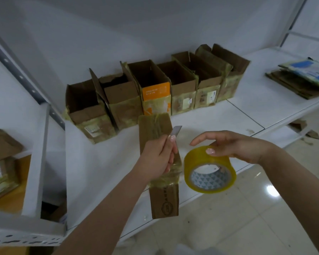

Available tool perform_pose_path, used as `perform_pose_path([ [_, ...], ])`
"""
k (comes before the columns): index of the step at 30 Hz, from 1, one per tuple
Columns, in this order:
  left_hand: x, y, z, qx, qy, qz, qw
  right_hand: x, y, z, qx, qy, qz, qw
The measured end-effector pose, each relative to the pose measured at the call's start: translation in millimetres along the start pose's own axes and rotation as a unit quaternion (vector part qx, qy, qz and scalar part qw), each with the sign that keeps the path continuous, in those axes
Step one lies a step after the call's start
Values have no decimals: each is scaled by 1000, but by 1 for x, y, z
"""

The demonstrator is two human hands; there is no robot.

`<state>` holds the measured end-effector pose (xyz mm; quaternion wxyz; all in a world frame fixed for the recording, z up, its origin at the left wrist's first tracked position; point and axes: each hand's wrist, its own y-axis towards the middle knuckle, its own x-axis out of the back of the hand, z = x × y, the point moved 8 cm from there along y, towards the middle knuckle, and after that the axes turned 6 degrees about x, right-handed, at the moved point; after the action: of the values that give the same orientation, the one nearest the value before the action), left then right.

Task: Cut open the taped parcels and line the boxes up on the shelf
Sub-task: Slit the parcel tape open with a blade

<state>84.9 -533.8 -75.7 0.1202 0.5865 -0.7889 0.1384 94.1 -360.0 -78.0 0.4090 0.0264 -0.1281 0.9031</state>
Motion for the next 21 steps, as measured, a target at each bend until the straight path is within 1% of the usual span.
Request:
perform_pose_path([
  [3, 1, -1, 0, 2, 17, -3, 1000, 8, 0, -18, -38, -76, -19, 996],
  [5, 0, -2, -2, -4, 32, -1, 999, 14, 1, -39, -72, -158, -50, 984],
  [6, -1, -2, -4, -8, 38, 3, 999, 15, 0, -49, -81, -179, -61, 979],
  [9, -3, -3, -6, -10, 54, 20, 998, 8, -5, -63, -84, -143, -60, 984],
  [11, -8, -2, -8, -5, 84, 57, 995, 6, -9, -62, -82, -123, -55, 987],
  [12, -12, -3, -10, -4, 117, 82, 990, 7, -11, -61, -82, -114, -60, 988],
  [14, -20, -5, -14, -14, 212, 132, 968, 12, -15, -56, -84, -106, -85, 987],
  [16, -30, -6, -21, -29, 307, 168, 936, 17, -19, -52, -90, -127, -115, 981],
  [18, -38, -6, -28, -33, 389, 187, 901, 21, -22, -46, -98, -185, -142, 968],
  [21, -50, -2, -31, -18, 491, 193, 849, 22, -29, -29, -102, -297, -173, 934],
])
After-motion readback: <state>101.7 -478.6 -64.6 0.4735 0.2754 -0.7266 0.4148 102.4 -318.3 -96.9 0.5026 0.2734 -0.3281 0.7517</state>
